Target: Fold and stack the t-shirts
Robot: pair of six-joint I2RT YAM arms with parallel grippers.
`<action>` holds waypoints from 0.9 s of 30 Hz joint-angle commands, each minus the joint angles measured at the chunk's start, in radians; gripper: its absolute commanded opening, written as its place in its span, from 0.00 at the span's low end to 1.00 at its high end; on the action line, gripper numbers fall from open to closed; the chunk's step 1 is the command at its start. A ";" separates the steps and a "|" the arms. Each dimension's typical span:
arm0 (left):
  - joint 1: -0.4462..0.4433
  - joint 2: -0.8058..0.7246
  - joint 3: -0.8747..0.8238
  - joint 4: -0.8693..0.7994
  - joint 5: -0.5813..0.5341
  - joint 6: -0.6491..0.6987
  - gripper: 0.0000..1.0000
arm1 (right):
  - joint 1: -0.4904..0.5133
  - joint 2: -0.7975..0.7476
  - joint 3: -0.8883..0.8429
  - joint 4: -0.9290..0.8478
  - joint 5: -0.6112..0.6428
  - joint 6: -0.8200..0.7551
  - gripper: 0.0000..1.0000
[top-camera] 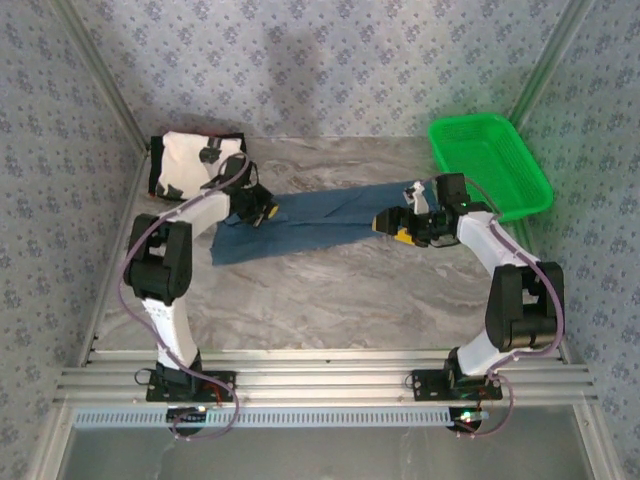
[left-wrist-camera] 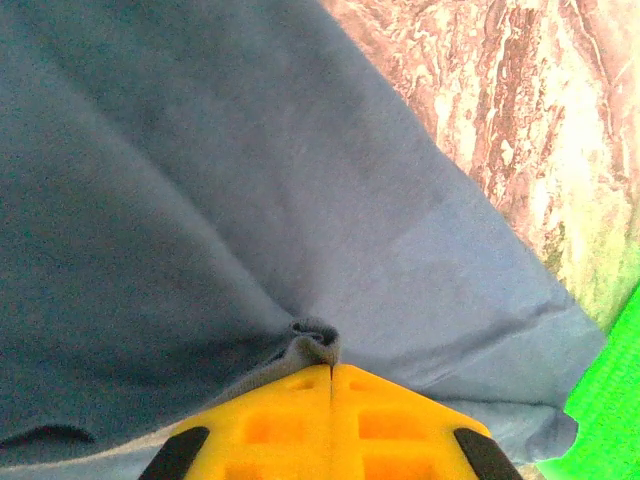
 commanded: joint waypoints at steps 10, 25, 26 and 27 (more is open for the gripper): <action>-0.020 0.240 0.413 -0.439 -0.001 0.348 0.07 | 0.008 -0.008 -0.021 -0.031 -0.029 -0.015 1.00; -0.048 0.398 0.957 -0.730 -0.105 0.543 0.51 | 0.044 0.025 -0.013 -0.029 -0.024 0.002 1.00; -0.049 0.355 0.943 -0.716 -0.100 0.529 0.53 | 0.048 0.027 -0.010 -0.028 -0.021 0.004 1.00; -0.052 0.301 0.895 -0.683 -0.094 0.508 0.56 | 0.053 0.027 -0.009 -0.025 -0.019 0.007 1.00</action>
